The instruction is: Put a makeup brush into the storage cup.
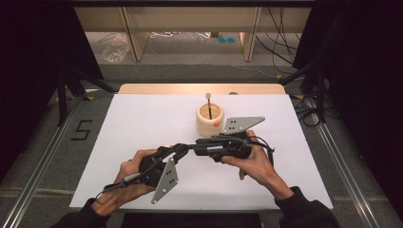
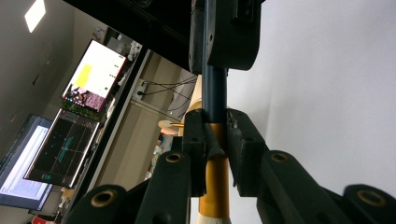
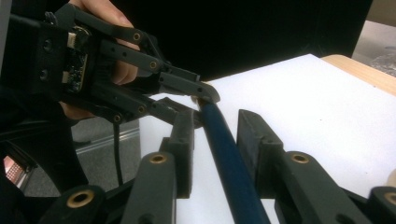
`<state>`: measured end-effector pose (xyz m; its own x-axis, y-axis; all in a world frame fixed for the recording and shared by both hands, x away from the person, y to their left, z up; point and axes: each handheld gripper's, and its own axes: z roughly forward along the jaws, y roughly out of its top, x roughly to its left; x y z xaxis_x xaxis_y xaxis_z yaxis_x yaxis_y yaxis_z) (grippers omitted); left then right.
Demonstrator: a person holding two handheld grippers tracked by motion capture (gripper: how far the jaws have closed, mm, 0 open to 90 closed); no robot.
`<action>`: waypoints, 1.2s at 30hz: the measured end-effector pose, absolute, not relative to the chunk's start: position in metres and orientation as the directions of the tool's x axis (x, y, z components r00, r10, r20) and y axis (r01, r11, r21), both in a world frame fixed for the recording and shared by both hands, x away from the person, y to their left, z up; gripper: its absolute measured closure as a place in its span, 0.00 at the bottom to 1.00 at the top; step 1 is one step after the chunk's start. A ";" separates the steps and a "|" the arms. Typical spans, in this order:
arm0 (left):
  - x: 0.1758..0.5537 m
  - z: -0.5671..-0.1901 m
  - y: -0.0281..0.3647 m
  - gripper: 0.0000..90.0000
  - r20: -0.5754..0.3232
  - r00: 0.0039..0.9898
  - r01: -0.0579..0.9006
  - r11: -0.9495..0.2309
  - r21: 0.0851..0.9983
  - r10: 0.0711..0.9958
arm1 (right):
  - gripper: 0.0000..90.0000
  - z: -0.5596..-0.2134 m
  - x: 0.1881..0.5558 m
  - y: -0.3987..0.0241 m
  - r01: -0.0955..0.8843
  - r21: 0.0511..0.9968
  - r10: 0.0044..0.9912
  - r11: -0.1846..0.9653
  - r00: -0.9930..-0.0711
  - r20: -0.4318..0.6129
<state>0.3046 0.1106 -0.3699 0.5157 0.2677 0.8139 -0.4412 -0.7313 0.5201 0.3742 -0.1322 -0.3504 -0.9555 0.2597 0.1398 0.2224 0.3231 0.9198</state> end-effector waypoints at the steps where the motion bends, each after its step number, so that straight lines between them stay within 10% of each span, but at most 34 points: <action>1: 0.304 -0.370 0.110 0.87 0.813 0.516 -0.442 -0.730 0.521 0.268 | 0.77 -0.350 0.374 -0.132 0.223 0.919 0.261 0.324 -0.955 0.139; 36: 0.306 -0.372 0.110 0.87 0.815 0.516 -0.451 -0.724 0.522 0.265 | 0.88 -0.351 0.374 -0.131 0.219 0.922 0.257 0.319 -0.957 0.139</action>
